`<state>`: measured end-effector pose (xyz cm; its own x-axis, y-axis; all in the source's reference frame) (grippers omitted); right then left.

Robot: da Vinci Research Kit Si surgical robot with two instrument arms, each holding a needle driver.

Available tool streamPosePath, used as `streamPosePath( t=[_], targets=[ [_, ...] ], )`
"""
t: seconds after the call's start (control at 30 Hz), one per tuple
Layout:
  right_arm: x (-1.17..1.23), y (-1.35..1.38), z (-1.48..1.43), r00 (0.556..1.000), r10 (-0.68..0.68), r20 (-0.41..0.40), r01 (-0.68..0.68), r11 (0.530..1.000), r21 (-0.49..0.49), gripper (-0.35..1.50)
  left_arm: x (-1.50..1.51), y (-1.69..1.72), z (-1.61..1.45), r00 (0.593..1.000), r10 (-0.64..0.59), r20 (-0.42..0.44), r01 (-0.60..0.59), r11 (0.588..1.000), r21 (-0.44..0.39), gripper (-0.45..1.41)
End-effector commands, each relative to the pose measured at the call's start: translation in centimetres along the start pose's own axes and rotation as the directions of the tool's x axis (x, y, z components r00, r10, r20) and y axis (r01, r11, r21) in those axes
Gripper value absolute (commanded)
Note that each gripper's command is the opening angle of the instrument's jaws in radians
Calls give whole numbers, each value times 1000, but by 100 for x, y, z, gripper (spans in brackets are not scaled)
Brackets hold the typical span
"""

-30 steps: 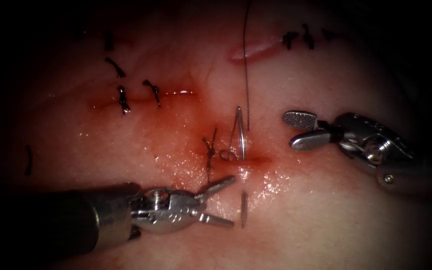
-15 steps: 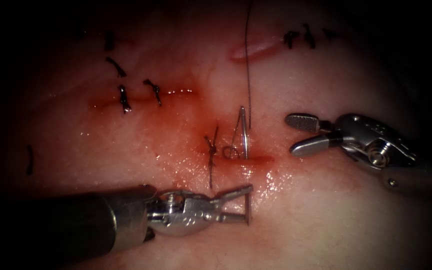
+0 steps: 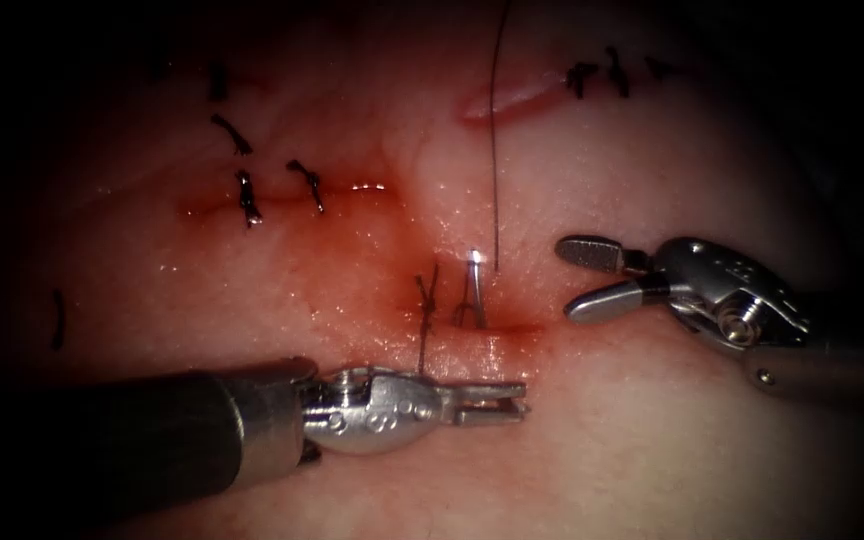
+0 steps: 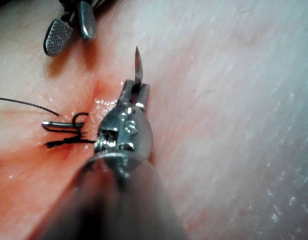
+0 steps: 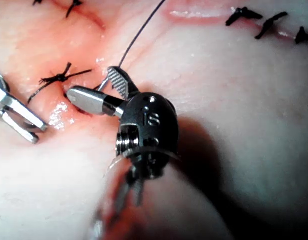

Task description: Wound Closure

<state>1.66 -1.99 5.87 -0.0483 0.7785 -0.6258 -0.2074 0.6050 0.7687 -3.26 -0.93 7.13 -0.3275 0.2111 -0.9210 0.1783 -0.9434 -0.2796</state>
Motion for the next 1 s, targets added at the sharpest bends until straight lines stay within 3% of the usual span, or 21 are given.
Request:
streamPosePath(
  t=[0.03,0.17,0.33,0.67,0.87,0.93,1.0],
  targets=[
    [-1,0,12,1000,6,-3,-6,1000,5,88,0,-3,4,999,-34,-23,34,999,-16,-45],
    [-2,-2,14,1000,11,1,-11,999,32,84,11,1,-5,977,-200,-80,195,979,-65,-45],
    [-4,-6,17,1000,16,6,-16,998,57,83,37,6,-20,907,-406,-115,392,911,-126,-45],
    [-4,-12,18,1000,-21,23,19,996,85,88,86,23,-45,772,-607,-189,567,792,-227,-45],
    [-8,-31,30,984,-153,86,139,979,147,106,113,35,-65,748,-620,-238,555,781,-287,-45],
    [-8,-42,39,973,-202,115,182,969,165,106,122,38,-73,776,-576,-259,508,813,-284,-45],
    [-8,-53,47,961,-239,139,213,960,181,103,134,44,-82,828,-481,-289,413,871,-265,-45]
  ],
)
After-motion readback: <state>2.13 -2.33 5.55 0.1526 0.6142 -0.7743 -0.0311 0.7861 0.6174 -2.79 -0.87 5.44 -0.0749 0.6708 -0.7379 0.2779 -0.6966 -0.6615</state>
